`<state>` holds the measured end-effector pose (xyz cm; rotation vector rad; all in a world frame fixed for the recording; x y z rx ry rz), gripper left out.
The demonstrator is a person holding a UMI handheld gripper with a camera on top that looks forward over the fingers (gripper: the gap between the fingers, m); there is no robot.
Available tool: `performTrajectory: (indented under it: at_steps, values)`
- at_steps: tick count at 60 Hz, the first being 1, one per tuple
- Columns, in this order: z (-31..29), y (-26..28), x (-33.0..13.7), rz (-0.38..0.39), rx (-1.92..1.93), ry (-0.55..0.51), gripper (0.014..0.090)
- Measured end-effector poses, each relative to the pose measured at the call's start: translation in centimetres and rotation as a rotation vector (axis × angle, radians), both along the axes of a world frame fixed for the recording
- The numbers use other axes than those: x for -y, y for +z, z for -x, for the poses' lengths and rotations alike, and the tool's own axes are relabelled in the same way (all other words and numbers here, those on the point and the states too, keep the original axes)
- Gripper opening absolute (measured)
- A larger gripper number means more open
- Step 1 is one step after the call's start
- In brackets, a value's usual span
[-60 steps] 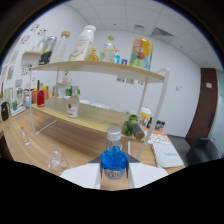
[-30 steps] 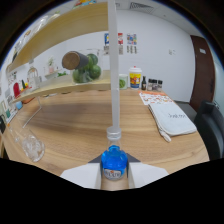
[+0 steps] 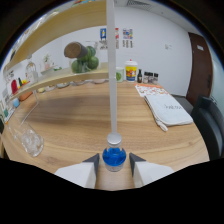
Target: Make me a cup of Mount Fuji.
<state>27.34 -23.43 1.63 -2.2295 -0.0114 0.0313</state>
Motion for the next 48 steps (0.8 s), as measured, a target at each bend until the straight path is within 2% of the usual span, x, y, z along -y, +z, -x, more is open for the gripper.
performTrajectory:
  at_steps: [2,5,7,19,32,42,46,48]
  values:
    - [-0.1,0.6,0.3,-0.003,0.0,-0.015,0.0615]
    - [-0.2,1.6,0.9,-0.004,0.002,-0.045,0.0795]
    - [-0.4,2.5,1.4,-0.012,0.004,-0.065,0.0859]
    - [3.4,8.2,4.0,-0.075,-0.022,-0.14,0.0852]
    - [13.6,10.4,4.2,-0.097,-0.066,-0.11,0.0853]
    - [20.6,12.1,2.7,-0.089,-0.061,-0.069,0.0846]
    - [22.5,13.0,2.7,-0.035,-0.037,-0.072,0.0849]
    - [23.8,14.3,2.5,-0.035,-0.038,-0.065,0.0852]
